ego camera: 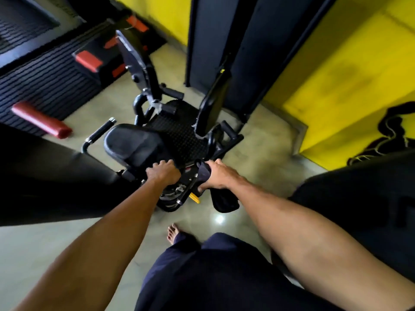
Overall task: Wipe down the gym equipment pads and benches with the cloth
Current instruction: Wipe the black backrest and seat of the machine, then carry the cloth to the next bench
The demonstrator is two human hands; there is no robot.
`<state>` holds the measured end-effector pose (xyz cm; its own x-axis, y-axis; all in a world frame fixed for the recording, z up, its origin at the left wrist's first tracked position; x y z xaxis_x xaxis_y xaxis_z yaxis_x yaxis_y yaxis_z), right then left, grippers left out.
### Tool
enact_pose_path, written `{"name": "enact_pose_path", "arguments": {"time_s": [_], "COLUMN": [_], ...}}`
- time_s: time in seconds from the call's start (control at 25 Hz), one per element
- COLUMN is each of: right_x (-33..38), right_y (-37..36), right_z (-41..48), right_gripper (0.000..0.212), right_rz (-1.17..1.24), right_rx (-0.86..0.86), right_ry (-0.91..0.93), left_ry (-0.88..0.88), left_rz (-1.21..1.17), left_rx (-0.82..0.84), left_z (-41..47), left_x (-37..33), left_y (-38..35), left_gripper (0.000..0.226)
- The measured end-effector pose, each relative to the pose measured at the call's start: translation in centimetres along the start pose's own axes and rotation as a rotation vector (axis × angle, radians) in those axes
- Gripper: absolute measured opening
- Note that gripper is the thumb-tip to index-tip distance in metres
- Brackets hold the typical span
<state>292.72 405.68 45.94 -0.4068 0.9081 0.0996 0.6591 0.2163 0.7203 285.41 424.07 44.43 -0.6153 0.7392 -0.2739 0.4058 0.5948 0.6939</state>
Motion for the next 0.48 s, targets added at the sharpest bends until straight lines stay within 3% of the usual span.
{"name": "enact_pose_path", "arguments": {"time_s": [0.16, 0.32, 0.48], "right_x": [-3.5, -6.0, -7.5], "right_y": [-1.5, -4.6, -9.4], "right_z": [-2.8, -6.1, -12.0], "right_gripper": [0.091, 0.081, 0.073], "right_rz": [0.082, 0.157, 0.257], "right_rx": [-0.124, -0.185, -0.199], "right_ry": [-0.135, -0.244, -0.344], "left_ry": [-0.130, -0.280, -0.391], "left_rz": [0.055, 0.104, 0.256], "left_rx": [0.030, -0.015, 0.105], "left_z": [-1.0, -3.1, -7.0], "left_x": [-3.0, -5.0, -6.3], "left_y": [-1.6, -3.3, -7.0], "left_gripper": [0.050, 0.041, 0.045]}}
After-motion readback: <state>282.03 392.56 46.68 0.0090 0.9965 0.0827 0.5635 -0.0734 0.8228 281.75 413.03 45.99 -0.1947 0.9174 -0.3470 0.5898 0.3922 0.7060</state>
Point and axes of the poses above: each hand's wrist, its own z-axis towards the middle knuckle, its own y-axis out of the back of the hand, x = y × z, the point moved 5 cm from there along z, towards the middle knuckle, and after that the axes turned 9 degrees about -z, right-handed, at the moved point
